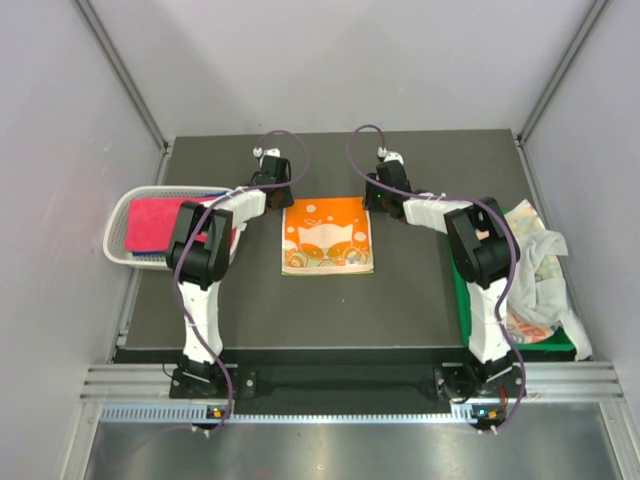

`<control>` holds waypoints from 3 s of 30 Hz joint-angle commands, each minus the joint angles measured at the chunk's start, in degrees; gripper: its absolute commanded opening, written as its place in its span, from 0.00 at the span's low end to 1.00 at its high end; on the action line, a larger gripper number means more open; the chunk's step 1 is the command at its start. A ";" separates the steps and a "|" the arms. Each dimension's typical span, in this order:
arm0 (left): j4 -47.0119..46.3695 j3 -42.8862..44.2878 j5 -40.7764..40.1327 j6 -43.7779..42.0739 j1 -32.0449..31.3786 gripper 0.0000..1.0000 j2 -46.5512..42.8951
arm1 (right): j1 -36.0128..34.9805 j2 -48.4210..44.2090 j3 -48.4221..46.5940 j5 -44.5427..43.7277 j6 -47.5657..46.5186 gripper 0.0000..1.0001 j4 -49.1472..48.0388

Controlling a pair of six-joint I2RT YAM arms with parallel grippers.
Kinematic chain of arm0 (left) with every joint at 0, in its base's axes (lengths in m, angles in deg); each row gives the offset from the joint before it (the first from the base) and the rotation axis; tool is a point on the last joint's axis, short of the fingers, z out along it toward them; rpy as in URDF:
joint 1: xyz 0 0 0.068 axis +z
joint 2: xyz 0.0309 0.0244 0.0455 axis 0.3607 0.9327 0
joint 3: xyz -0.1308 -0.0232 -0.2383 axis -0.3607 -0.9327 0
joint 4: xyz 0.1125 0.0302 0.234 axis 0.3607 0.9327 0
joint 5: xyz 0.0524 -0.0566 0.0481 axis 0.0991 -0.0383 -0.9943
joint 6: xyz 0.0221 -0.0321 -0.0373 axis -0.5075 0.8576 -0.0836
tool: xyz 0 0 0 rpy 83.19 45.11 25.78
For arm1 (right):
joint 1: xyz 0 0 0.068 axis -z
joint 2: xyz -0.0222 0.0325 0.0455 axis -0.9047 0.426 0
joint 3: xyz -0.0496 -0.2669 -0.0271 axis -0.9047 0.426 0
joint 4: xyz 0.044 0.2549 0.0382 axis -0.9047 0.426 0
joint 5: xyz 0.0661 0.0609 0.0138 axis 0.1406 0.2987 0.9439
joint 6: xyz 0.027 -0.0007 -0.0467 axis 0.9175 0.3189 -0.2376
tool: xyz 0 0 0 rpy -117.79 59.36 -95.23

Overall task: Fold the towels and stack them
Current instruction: Fold the towel

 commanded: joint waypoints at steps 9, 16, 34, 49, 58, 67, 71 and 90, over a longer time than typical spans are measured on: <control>2.01 -1.90 1.10 0.40 0.01 0.30 3.99 | 0.24 -0.76 -2.86 0.84 -1.01 0.41 0.19; 1.30 -1.73 2.15 0.49 -0.17 0.25 5.04 | 0.32 -0.49 -2.96 2.34 0.83 0.42 -2.00; 0.34 -1.99 2.51 1.46 -0.69 0.20 5.83 | 0.15 6.36 -12.18 -1.35 1.80 0.29 11.18; -1.33 -3.75 4.17 3.47 -0.61 0.04 6.19 | 0.41 6.89 -12.27 -1.18 0.48 0.11 13.02; -6.60 -12.53 5.50 9.10 -1.48 0.00 2.33 | 0.50 5.84 -9.81 -0.74 -1.63 0.00 13.55; -9.60 -23.17 0.84 13.85 -6.66 0.00 -4.52 | 0.50 1.01 -0.85 0.32 -2.60 0.00 11.44; -9.51 -26.77 -0.39 15.34 -7.81 0.00 -7.96 | 0.41 -1.37 2.93 0.58 -2.59 0.00 10.83; -5.99 -34.87 -4.43 25.10 -17.13 0.00 -21.94 | 2.78 -1.21 -3.46 -3.73 -6.72 0.00 19.17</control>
